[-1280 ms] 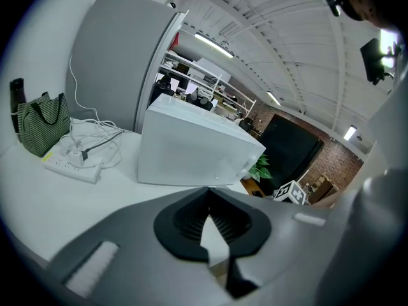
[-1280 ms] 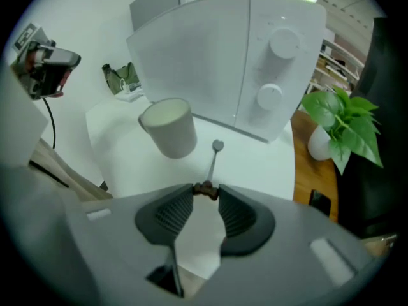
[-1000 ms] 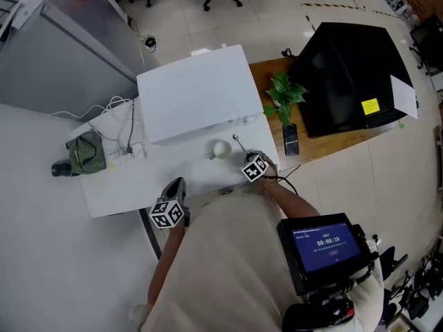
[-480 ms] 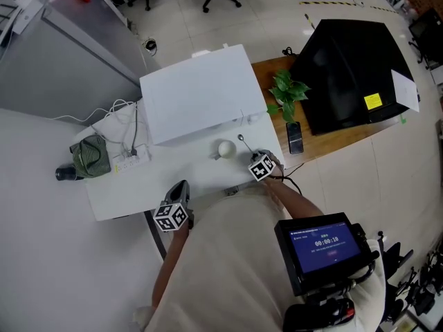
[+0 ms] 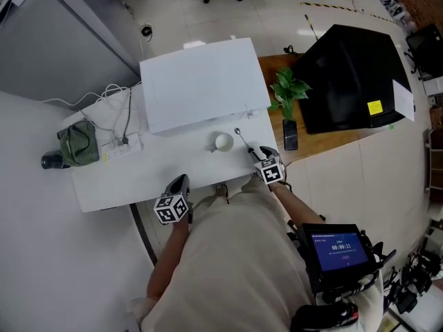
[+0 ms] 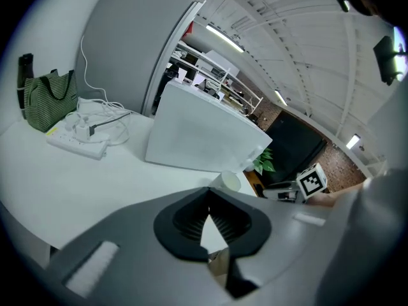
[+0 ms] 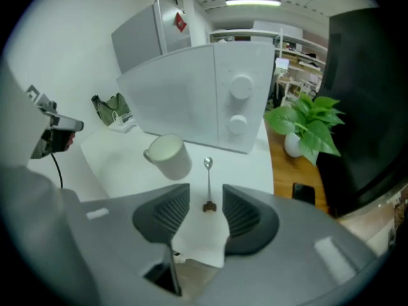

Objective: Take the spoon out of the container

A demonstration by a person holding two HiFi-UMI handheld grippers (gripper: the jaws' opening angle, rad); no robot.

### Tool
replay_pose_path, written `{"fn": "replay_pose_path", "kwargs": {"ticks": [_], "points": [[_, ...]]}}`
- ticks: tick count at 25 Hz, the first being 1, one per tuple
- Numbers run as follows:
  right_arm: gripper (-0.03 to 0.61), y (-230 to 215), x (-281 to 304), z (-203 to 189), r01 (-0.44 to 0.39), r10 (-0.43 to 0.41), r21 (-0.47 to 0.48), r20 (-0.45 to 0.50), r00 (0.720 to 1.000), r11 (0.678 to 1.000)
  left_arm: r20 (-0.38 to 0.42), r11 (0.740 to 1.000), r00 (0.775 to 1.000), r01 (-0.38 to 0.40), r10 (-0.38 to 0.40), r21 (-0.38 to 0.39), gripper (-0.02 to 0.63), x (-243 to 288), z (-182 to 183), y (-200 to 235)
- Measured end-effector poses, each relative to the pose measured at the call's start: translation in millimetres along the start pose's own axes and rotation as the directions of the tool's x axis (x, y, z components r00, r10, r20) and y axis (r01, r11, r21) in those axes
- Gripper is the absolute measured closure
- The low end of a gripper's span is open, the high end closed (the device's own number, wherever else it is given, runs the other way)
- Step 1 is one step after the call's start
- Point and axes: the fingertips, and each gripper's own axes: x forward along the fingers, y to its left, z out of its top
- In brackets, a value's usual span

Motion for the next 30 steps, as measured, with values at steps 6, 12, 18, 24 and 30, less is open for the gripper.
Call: {"fn": "replay_pose_path", "kwargs": {"ticks": [6,12,18,24,30], "points": [[0.434,22.3,-39.6,45.2,-0.063,0.067,-0.037,0.11,0.992,0.997,-0.001,0.998,0.998,0.064,-0.064,0.004,0.614,13.8,-2.0,-21.0],[0.454,44.8,-84.7,107.0,-0.121,0.146,-0.111,0.26,0.954,0.986,0.049,0.995,0.994,0.098,-0.097,-0.022,0.614,17.7,6.2,-42.8],[0.472,40.2,-133.1,122.6,-0.17,0.208,-0.135,0.365,0.907,0.976,0.051,0.99,0.991,0.118,-0.122,0.076,0.614,21.3,2.5,-100.5],[0.482,8.3,-186.1,109.2,-0.193,0.254,-0.184,0.414,0.874,0.964,0.131,0.994,0.986,0.098,-0.105,0.057,0.614,23.8,-0.2,-168.2],[0.486,-40.5,-226.1,74.7,-0.202,0.259,-0.172,0.442,0.859,0.964,0.161,0.994,0.984,0.068,-0.081,0.089,0.614,22.5,-21.0,-219.4]]}}
